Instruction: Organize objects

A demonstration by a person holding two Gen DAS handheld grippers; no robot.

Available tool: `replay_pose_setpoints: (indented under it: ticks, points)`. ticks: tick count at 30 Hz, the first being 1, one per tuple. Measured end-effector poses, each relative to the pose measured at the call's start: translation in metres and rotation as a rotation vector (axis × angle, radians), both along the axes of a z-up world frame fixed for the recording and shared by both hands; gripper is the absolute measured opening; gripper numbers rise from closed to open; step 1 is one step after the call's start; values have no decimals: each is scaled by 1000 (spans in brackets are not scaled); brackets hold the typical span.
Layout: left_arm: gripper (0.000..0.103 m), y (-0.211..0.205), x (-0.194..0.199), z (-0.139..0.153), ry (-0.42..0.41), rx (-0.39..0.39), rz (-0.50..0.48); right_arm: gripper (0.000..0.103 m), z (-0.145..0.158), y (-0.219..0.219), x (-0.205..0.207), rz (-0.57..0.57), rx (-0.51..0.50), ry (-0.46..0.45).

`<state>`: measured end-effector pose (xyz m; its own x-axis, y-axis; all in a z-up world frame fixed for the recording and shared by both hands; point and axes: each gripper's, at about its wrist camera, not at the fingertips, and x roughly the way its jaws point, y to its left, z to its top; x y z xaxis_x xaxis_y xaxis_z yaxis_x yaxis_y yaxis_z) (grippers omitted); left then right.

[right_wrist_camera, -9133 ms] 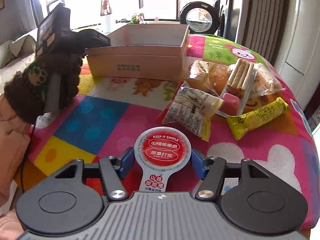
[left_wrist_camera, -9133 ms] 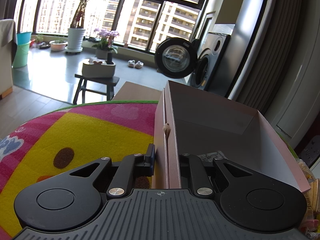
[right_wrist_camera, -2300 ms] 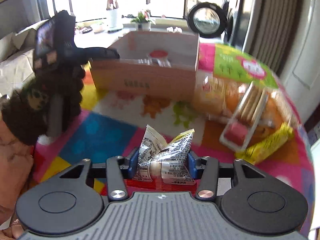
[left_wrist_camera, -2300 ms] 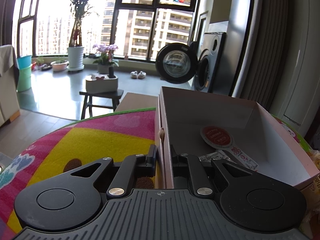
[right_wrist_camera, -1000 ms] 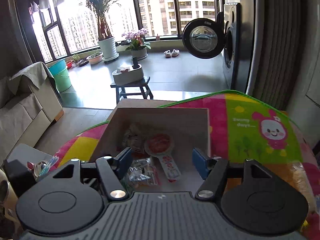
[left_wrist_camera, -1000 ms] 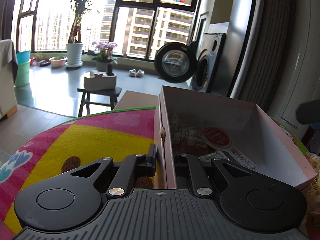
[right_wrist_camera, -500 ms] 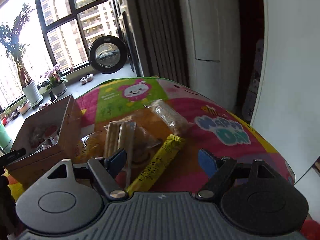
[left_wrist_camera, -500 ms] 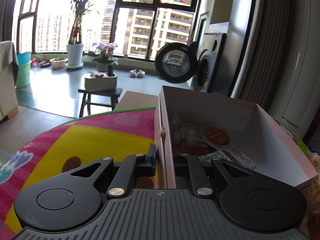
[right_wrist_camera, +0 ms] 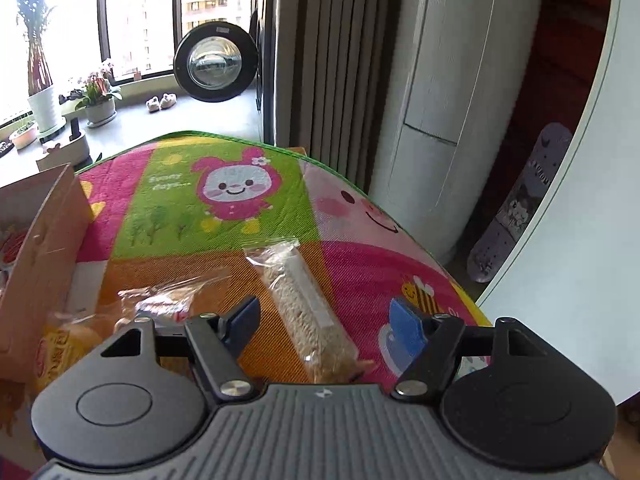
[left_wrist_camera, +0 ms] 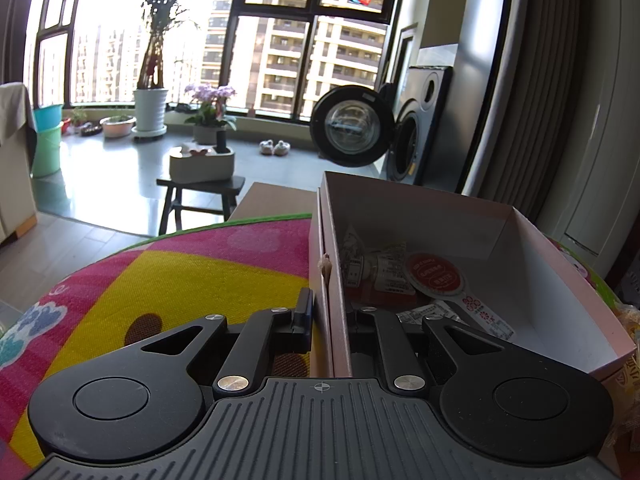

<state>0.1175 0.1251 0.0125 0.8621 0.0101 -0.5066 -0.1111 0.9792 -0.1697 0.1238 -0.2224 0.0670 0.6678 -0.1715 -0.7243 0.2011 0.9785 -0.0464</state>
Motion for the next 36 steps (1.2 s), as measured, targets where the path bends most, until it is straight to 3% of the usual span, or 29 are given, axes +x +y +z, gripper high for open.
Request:
replay_pose_setpoints:
  ticks: [3,4,5,6,9,12,22,31,36]
  points:
    - [13,0,0,0,0,0,0,65,-12,-7,17,-4,66,33]
    - [13,0,0,0,0,0,0,59,-13,-7,19,3,91,38]
    - [13,0,0,0,0,0,0,46,-14,-6,19,14,112,46]
    - [13,-1,-1,0,0,-1,0,36,-14,-3,18,18,111,54]
    - [13,0,-1,0,0,-1,0,26,-8,9,6,52,48,52]
    - [13,0,-1,0,0,-1,0,26,6,12,-18,55,33,18]
    - [13,0,-1,0,0,-1,0,25,88,49,-114,137,-59,-249]
    - [13,0,-3,1,0,-4,-1,18,105,98,-157,361,127,-178]
    - [13,0,-3,1,0,-4,-1,18,114,108,-173,410,166,-137]
